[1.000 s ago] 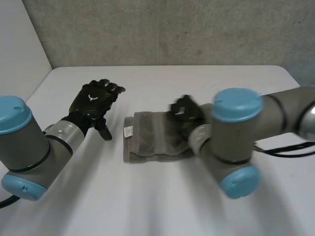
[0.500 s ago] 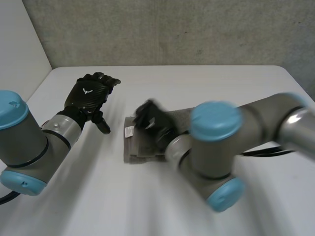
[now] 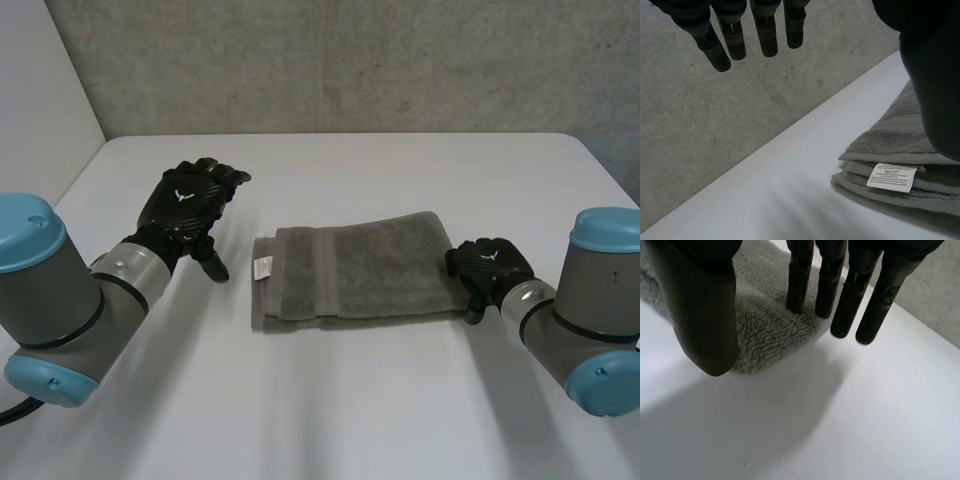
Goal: Fold the towel.
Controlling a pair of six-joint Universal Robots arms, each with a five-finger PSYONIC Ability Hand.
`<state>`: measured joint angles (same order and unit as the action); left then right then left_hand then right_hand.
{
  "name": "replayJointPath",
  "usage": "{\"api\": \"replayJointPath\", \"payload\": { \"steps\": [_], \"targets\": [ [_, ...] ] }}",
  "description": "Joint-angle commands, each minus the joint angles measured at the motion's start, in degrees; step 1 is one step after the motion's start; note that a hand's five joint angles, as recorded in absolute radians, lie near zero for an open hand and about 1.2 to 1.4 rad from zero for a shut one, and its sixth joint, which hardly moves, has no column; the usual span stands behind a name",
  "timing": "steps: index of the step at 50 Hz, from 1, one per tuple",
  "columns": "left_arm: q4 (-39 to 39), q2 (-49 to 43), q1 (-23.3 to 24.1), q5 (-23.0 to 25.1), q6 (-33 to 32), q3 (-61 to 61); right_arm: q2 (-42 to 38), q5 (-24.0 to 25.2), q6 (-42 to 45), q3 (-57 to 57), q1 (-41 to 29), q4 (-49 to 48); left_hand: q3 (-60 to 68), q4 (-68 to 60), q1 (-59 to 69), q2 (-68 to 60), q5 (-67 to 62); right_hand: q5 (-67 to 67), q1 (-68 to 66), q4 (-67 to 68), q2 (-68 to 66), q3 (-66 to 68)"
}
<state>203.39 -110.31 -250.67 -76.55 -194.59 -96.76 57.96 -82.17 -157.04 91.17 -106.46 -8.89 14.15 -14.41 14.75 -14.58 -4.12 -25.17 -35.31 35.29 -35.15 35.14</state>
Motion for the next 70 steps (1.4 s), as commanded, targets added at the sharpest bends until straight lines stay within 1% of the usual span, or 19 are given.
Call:
{"api": "replayJointPath", "payload": {
  "steps": [1,9,11,12,13,14,24,30,32,40,44,45,46,47,48,55,59,66,70],
  "targets": [
    [-0.01,0.00,0.09,0.00,0.09,-0.01,-1.27,0.26,0.51,-0.20,0.90,-1.22,-1.75,2.00,-2.34,2.18,1.72,-9.56,-9.42,9.45,-9.58,9.59],
    [0.08,0.00,0.09,0.00,0.09,-0.10,-1.27,1.31,-0.37,0.06,0.73,-2.10,-1.75,2.00,-2.34,2.18,1.72,-10.23,-10.09,10.11,-10.25,10.26],
    [0.08,-0.08,0.09,0.00,0.09,-0.10,-1.27,1.49,-0.46,0.32,0.73,-2.72,-1.75,2.00,-2.34,2.18,1.72,-17.30,-17.16,17.19,-17.32,17.33],
    [0.08,-0.08,0.09,0.00,0.09,-0.10,-1.27,1.58,-0.46,0.50,0.82,-3.41,-1.75,2.00,-2.34,2.18,1.72,-32.62,-32.48,32.51,-32.64,32.65],
    [-0.01,-0.08,0.09,0.00,0.09,-0.10,-1.27,1.58,-0.46,0.50,0.82,-3.42,-1.75,2.00,-2.34,2.18,1.72,-32.77,-32.63,32.66,-32.79,32.80],
    [-0.01,-0.08,0.09,0.00,0.09,-0.10,-1.36,1.49,-0.46,0.50,0.82,-4.20,-1.75,2.00,-2.34,2.18,1.72,-44.71,-44.57,44.59,-44.73,44.74],
    [0.08,0.35,-0.17,0.00,0.09,0.60,1.89,1.40,0.24,-4.16,-0.33,-4.30,-1.92,2.17,-2.51,2.35,1.89,-44.83,-44.69,44.71,-44.85,44.86],
    [0.16,1.58,-0.52,-0.09,0.79,1.57,1.81,2.28,-0.20,-13.21,-13.95,-3.24,-1.75,2.00,-2.34,2.18,1.72,-44.83,-44.69,44.71,-44.85,44.86],
    [0.08,1.76,-0.70,-0.09,1.49,1.92,-2.83,5.08,0.15,-18.63,-20.60,-2.89,-1.75,2.00,-2.34,2.18,1.72,-44.83,-44.69,44.71,-44.85,44.86],
    [0.08,1.67,-1.23,-0.18,5.53,2.89,-15.66,7.55,1.29,-29.81,-30.37,4.56,-1.58,1.84,-2.18,2.02,1.55,-44.83,-44.69,44.71,-44.85,44.86],
    [0.08,1.32,-1.14,-0.09,5.80,2.80,-16.74,7.38,3.41,-30.44,-30.47,7.83,-1.58,1.84,-2.18,2.02,1.55,-44.83,-44.69,44.71,-44.85,44.86],
    [0.08,1.32,-1.14,-0.09,5.80,2.80,-16.22,7.03,3.84,-30.44,-30.04,8.79,-1.58,1.84,-2.18,2.02,1.55,-31.73,-31.59,31.62,-31.75,31.76],
    [0.08,0.97,-1.14,-0.09,5.80,2.89,-14.91,7.03,3.67,-29.91,-29.34,8.97,-1.58,1.84,-2.18,2.02,1.55,9.70,9.84,-9.81,9.68,-9.67],
    [0.08,0.62,-1.05,0.00,5.71,3.06,-14.89,7.03,3.67,-29.91,-29.33,8.97,-1.75,2.00,-2.34,2.18,1.72,10.11,10.25,-10.23,10.09,-10.08],
    [0.08,0.62,-1.05,0.00,5.71,3.07,-12.72,6.77,3.41,-28.95,-28.29,8.97,-1.75,2.00,-2.34,2.18,1.72,25.17,25.31,-25.29,25.15,-25.14],
    [-0.01,-2.80,0.18,-0.27,6.06,6.75,-3.64,6.41,-0.55,-21.82,-23.88,6.34,-1.59,1.84,-2.18,2.02,1.55,25.17,25.31,-25.29,25.15,-25.14],
    [-0.36,-5.18,1.59,-0.35,6.86,8.16,-0.92,6.50,-8.08,-19.28,-21.78,5.55,-1.42,1.67,-2.01,1.85,1.38,25.17,25.31,-25.29,25.15,-25.14],
    [-2.11,-10.71,4.92,-2.81,8.88,8.34,-2.85,6.59,-13.12,-20.42,-19.75,5.37,-0.91,1.17,-1.50,1.34,0.88,25.17,25.31,-25.29,25.15,-25.14],
    [-4.32,-12.65,6.16,-4.04,8.70,7.99,-8.90,6.24,-13.29,-25.14,-19.66,6.24,-0.91,1.16,-1.50,1.34,0.88,25.17,25.31,-25.29,25.15,-25.14]
  ]
}}
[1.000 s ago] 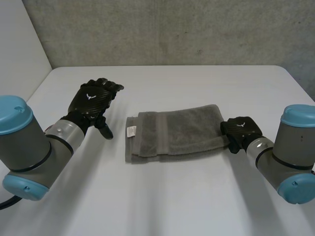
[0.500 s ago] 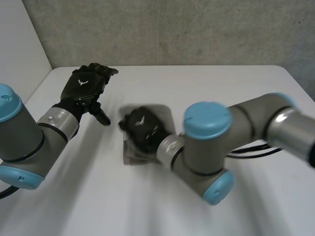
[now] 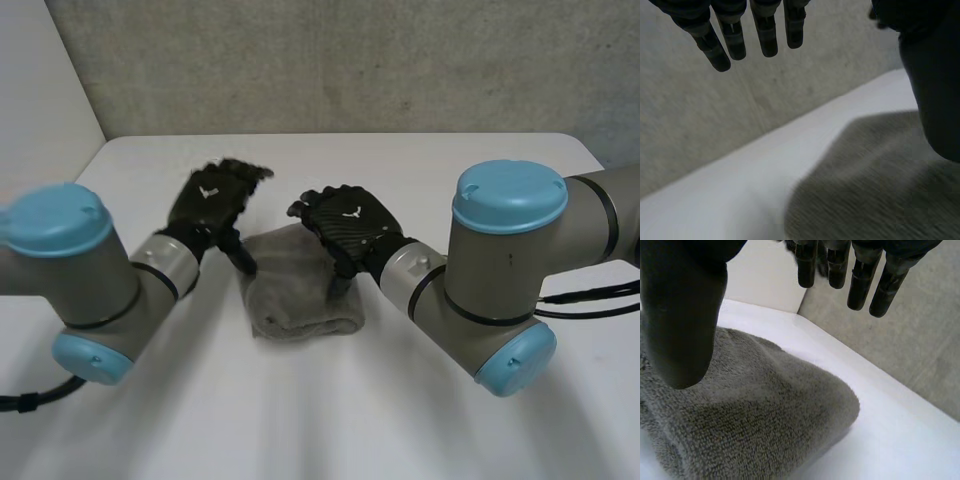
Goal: Fold the towel.
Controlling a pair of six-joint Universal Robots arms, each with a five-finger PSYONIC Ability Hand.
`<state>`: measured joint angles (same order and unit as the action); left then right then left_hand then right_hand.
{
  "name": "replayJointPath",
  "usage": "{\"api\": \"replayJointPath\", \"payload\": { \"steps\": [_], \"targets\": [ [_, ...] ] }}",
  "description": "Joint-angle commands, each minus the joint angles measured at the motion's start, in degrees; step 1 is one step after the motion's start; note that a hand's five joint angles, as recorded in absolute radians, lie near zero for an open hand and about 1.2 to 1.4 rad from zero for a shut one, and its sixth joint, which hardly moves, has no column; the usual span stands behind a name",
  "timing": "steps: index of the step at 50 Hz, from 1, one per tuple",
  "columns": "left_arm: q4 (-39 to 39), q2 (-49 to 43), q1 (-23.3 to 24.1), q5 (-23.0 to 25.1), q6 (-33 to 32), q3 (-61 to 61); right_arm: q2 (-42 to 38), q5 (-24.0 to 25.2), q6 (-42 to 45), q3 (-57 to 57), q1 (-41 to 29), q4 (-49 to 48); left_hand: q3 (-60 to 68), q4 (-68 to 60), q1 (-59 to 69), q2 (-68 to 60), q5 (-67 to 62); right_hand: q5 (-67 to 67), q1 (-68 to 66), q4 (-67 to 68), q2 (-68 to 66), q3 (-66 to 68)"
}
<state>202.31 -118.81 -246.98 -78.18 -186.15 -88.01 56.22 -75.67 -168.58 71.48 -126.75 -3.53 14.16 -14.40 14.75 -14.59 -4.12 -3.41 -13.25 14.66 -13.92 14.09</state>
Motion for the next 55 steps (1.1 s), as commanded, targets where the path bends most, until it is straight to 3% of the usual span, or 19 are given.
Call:
{"api": "replayJointPath", "payload": {
  "steps": [1,6,12,15,21,25,28,32,36,41,55],
  "targets": [
    [-4.28,-5.11,2.65,-2.85,0.26,-0.85,-7.18,-0.27,-1.75,-5.48,0.62,0.89,-0.92,1.16,-1.50,1.35,0.88,3.41,3.25,-4.66,3.92,-4.09],
    [-6.22,-7.13,2.74,-4.26,0.08,-0.76,-15.07,-2.10,-0.88,-12.93,0.62,7.29,-0.92,1.16,-1.50,1.35,0.88,3.41,3.25,-4.66,3.92,-4.09],
    [-6.57,-4.86,2.82,-4.70,0.34,0.12,-16.05,-6.33,1.24,-15.50,0.62,11.00,-1.25,1.49,-1.84,1.68,1.21,3.41,3.25,-4.66,3.92,-4.09],
    [-7.27,-0.13,2.82,-4.61,1.05,0.65,-12.54,-7.83,0.71,-14.09,0.71,10.47,-1.59,1.83,-2.18,2.02,1.55,3.41,3.25,-4.66,3.92,-4.09],
    [-10.27,6.22,3.44,-4.70,2.28,2.67,2.45,-8.35,-2.62,-7.61,2.29,3.81,-2.43,2.67,-3.02,2.86,2.39,3.41,3.25,-4.66,3.92,-4.09],
    [-14.21,12.18,3.62,-4.88,6.92,5.38,13.00,-9.40,-3.94,-2.07,4.40,-1.02,-2.93,3.18,-3.52,3.36,2.89,3.41,3.25,-4.66,3.92,-4.09],
    [-16.93,16.40,3.09,-4.97,10.26,6.79,16.38,-10.46,-3.86,-0.64,5.02,-1.83,-2.77,3.01,-3.35,3.20,2.73,3.41,3.25,-4.66,3.92,-4.09],
    [-19.32,19.49,2.30,-5.67,13.27,7.59,21.99,-17.11,-3.51,2.60,7.29,-1.57,-2.77,3.01,-3.35,3.20,2.73,3.41,3.25,-4.66,3.92,-4.09],
    [-21.77,23.18,0.63,-10.75,14.15,8.29,22.97,-23.37,-2.81,3.93,8.27,1.76,-3.10,3.34,-3.69,3.53,3.06,3.41,3.25,-4.66,3.92,-4.09],
    [-24.58,24.33,0.63,-14.10,13.88,8.56,22.88,-22.77,-2.19,2.61,8.79,7.73,-3.27,3.51,-3.86,3.70,3.23,3.41,3.25,-4.66,3.92,-4.09],
    [-26.52,24.42,0.98,-14.28,10.81,8.65,21.30,-15.74,-2.54,0.76,9.32,10.03,-3.27,3.51,-3.86,3.70,3.23,3.41,3.25,-4.66,3.92,-4.09]
  ]
}}
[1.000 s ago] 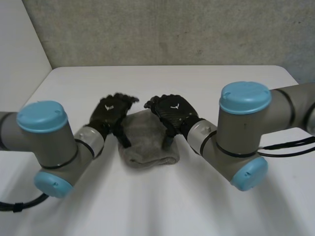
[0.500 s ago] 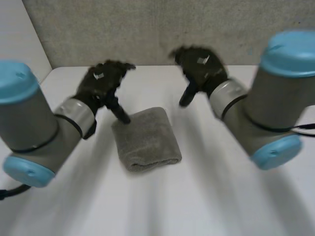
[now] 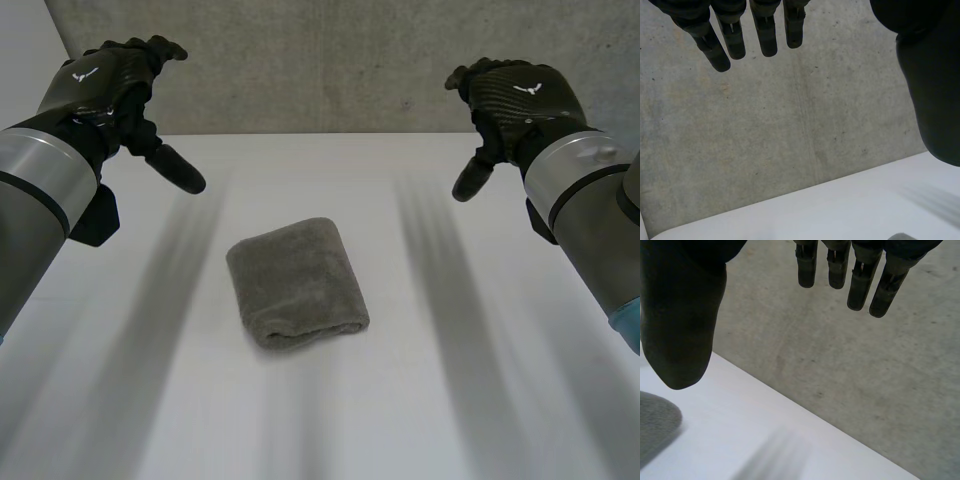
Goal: Fold the towel.
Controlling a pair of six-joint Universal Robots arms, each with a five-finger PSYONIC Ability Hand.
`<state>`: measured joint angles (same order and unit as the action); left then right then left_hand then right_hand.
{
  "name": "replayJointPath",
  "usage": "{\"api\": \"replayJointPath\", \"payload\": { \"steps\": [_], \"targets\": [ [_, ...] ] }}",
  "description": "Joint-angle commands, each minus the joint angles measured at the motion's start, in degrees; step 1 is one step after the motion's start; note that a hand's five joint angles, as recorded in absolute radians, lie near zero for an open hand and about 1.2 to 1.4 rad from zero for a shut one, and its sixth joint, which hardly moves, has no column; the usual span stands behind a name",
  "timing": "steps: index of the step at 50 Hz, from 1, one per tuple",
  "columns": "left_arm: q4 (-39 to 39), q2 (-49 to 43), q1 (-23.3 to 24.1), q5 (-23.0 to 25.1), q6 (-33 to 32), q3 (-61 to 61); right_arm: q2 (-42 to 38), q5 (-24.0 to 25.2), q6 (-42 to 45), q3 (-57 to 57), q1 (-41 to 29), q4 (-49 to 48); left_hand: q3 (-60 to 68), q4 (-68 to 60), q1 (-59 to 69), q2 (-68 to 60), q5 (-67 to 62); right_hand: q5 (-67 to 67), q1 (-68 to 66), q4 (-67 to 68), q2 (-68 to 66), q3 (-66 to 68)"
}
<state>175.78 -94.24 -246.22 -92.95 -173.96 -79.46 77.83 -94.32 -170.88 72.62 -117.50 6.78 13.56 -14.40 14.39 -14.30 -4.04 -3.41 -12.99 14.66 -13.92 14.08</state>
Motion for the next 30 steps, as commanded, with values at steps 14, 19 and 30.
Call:
{"api": "replayJointPath", "payload": {
  "steps": [14,19,30],
  "targets": [
    [-2.29,-0.77,0.65,0.75,-1.47,0.88,-0.22,3.17,-0.24,-0.28,0.51,-0.37,-2.34,3.18,-3.16,3.08,2.82,3.41,2.99,-4.66,3.92,-4.08],
    [-2.38,-0.77,0.65,0.84,-1.47,1.32,-0.22,3.17,-0.24,-0.28,0.34,-0.37,-2.50,3.35,-3.33,3.25,2.99,3.41,2.99,-4.66,3.92,-4.08],
    [-2.11,-0.51,0.56,0.84,-1.38,1.24,-0.31,3.26,-0.24,0.24,-0.01,-0.72,-2.67,3.51,-3.50,3.41,3.15,3.41,2.99,-4.66,3.92,-4.08]
  ]
}}
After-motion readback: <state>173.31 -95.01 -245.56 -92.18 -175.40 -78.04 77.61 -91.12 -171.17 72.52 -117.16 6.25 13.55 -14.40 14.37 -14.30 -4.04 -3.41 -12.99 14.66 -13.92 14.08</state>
